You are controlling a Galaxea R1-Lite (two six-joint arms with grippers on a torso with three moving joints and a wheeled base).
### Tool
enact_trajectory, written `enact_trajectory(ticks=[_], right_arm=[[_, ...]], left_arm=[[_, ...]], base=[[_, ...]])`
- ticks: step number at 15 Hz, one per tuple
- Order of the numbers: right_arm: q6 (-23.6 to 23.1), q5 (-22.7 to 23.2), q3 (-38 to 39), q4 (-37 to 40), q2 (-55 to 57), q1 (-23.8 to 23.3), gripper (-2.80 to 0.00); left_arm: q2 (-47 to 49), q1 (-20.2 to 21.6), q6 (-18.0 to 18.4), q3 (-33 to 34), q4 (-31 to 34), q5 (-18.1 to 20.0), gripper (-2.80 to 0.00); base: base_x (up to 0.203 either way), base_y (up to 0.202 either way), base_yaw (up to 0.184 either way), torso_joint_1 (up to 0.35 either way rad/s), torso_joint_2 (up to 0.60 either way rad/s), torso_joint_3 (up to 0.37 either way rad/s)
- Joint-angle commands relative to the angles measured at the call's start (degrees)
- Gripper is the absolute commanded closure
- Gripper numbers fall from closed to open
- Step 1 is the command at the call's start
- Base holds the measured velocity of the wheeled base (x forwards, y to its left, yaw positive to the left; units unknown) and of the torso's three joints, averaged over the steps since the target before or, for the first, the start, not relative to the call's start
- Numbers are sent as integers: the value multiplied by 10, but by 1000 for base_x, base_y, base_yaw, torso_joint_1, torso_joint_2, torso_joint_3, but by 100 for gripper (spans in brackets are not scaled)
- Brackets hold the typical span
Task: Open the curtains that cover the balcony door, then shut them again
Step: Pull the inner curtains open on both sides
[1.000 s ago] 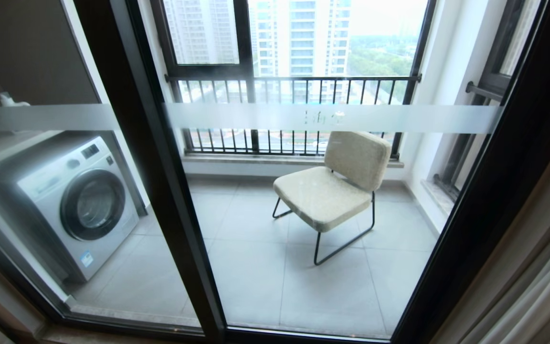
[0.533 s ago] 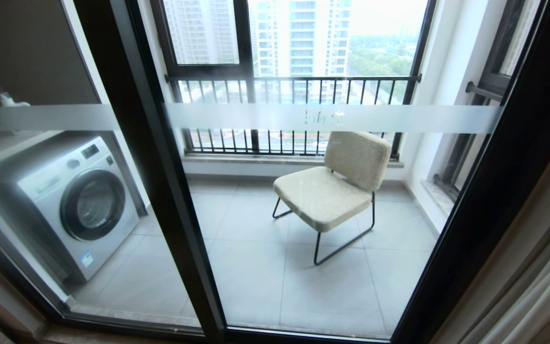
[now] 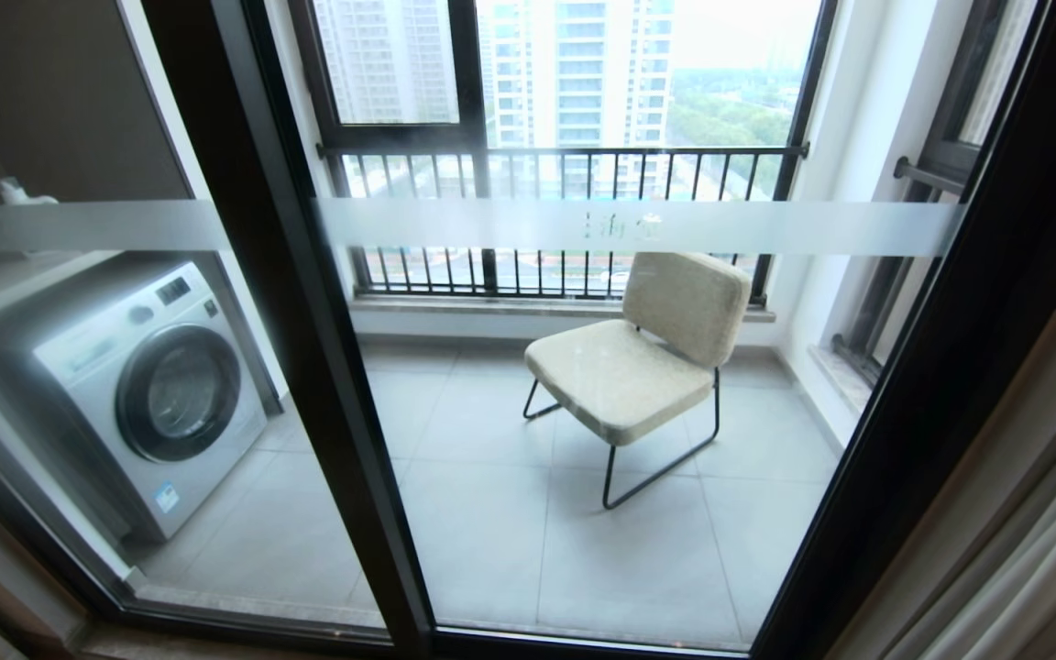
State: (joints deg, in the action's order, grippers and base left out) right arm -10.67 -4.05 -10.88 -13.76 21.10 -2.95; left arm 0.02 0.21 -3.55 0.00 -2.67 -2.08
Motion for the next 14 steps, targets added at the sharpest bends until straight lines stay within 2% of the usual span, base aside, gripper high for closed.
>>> enact_trajectory(ticks=[1,5,8,9,12,14], right_arm=[[-1,0,19,22,-78,10,0],[1,5,73,109,-204,29,0],[13,20,104,119,-211,31,0],[14,52,107,119,-211,31,0],[23,58,108,136,-211,31,0],[62,58,109,137,-211,31,0]], left_arm=[[0,1,-1,0,-1,0,0],[0,1,-1,0,-1,0,0],[0,1,-1,0,-1,0,0],[0,1,-1,0,-1,0,0],[0,1,-1,0,-1,0,0],[0,1,-1,0,-1,0,0]], base=[[0,0,0,0,0,0],[0,0,0,0,0,0],[0,0,0,0,0,0],[0,0,0,0,0,0],[0,0,0,0,0,0],[0,0,0,0,0,0]])
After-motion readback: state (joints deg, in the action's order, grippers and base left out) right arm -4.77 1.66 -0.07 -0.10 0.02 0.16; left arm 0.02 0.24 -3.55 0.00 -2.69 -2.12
